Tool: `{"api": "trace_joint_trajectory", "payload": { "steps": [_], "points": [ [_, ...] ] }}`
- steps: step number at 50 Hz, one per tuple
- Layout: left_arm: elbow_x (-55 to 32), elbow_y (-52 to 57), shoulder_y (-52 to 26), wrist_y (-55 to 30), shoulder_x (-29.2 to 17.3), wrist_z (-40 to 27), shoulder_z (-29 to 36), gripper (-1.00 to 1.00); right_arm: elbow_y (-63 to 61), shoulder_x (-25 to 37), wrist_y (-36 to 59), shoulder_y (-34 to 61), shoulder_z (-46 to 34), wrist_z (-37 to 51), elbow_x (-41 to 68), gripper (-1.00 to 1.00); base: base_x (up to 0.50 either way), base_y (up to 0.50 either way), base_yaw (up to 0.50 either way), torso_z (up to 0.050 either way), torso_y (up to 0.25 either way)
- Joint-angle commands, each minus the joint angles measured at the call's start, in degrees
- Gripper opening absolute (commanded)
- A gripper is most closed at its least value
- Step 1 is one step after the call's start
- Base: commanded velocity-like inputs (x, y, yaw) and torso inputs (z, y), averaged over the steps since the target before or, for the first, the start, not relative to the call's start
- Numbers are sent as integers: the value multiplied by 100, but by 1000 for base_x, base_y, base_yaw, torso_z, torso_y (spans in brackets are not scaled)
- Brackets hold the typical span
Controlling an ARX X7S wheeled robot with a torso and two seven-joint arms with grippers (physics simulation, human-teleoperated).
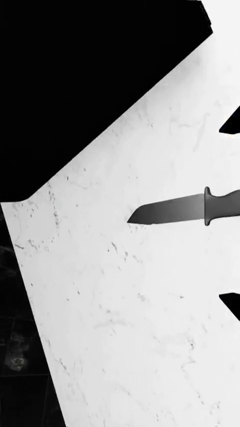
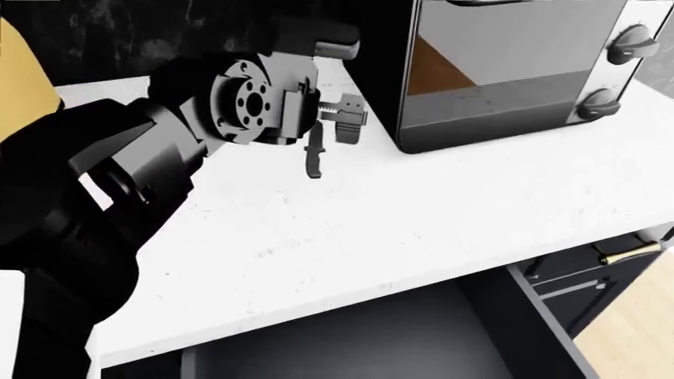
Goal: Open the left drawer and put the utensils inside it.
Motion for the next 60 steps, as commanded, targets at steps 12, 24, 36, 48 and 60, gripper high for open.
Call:
{"api": "trace_joint_trajectory", "payload": {
  "steps": [12, 24, 36, 48, 60],
  "points": [
    [17, 63, 0, -249, 1, -187, -11, 100, 1, 0, 0, 7, -21, 0, -15, 100, 0, 0, 0, 0, -125],
    [-389, 123, -115, -351, 1, -482, -18, 100, -7, 0, 0, -1, -34, 0, 5, 100, 0, 0, 0, 0, 0],
    [-769, 381, -201, -268, 1, -670, 28, 100, -26, 0, 0, 15, -66, 0, -18, 100, 0, 0, 0, 0, 0],
    [-748, 470, -150, -111, 1, -909, 35, 100, -20, 0, 0, 16, -79, 0, -31, 100, 0, 0, 0, 0, 0],
    [-460, 586, -115, -198, 1, -1013, 13, 100, 40, 0, 0, -17, -59, 0, 18, 100, 0, 0, 0, 0, -182]
  ]
}}
